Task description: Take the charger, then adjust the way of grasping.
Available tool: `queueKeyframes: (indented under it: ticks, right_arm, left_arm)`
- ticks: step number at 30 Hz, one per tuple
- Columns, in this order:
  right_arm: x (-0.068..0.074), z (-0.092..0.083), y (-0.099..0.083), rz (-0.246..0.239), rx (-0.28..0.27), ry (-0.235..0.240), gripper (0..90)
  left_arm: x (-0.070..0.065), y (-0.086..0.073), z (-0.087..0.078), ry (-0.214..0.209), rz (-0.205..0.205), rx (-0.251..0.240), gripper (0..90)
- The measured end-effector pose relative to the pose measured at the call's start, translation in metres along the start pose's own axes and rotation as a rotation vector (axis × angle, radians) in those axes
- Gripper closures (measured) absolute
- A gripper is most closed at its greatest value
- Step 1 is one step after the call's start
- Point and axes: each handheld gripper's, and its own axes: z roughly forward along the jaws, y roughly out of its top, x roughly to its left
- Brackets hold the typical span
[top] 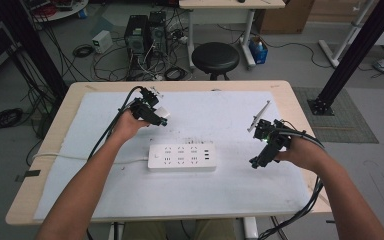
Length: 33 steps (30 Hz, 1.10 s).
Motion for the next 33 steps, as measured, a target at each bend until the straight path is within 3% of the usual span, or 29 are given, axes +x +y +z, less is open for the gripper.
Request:
queueKeyframes:
  ticks: [6,8,10,12,16,24,29,32,33]
  right_arm:
    - [0.004,-0.002,-0.001,0.007,-0.013,-0.014,1.6]
    - [0.009,-0.003,-0.004,0.006,-0.028,-0.02,1.7]
    - [0.011,-0.004,-0.005,0.007,-0.038,-0.023,1.7]
    - [0.014,-0.003,-0.006,0.009,-0.046,-0.025,1.7]
    - [0.019,-0.004,-0.006,0.001,-0.051,-0.026,1.7]
    - [0.024,-0.011,-0.006,0.013,-0.074,-0.033,1.7]
    - [0.025,-0.015,-0.006,0.059,-0.147,-0.025,1.7]
    - [0.026,-0.017,-0.004,0.064,-0.163,-0.02,1.7]
    - [0.026,-0.017,-0.004,0.064,-0.163,-0.02,1.7]
  left_arm:
    - [-0.009,-0.004,-0.028,-0.011,-0.003,-0.037,42.5]
    - [-0.018,-0.009,-0.047,-0.015,-0.005,-0.07,42.4]
    - [-0.019,-0.01,-0.051,-0.018,0.002,-0.073,42.4]
    - [-0.027,-0.013,-0.068,-0.028,0.017,-0.1,42.4]
    - [-0.035,-0.016,-0.084,-0.043,0.03,-0.126,42.4]
    - [-0.049,-0.026,-0.102,-0.066,0.087,-0.146,42.4]
    - [-0.056,-0.027,-0.106,-0.088,0.128,-0.158,42.4]
    - [-0.057,-0.027,-0.107,-0.092,0.134,-0.153,42.4]
    - [-0.059,-0.028,-0.106,-0.106,0.155,-0.147,42.4]
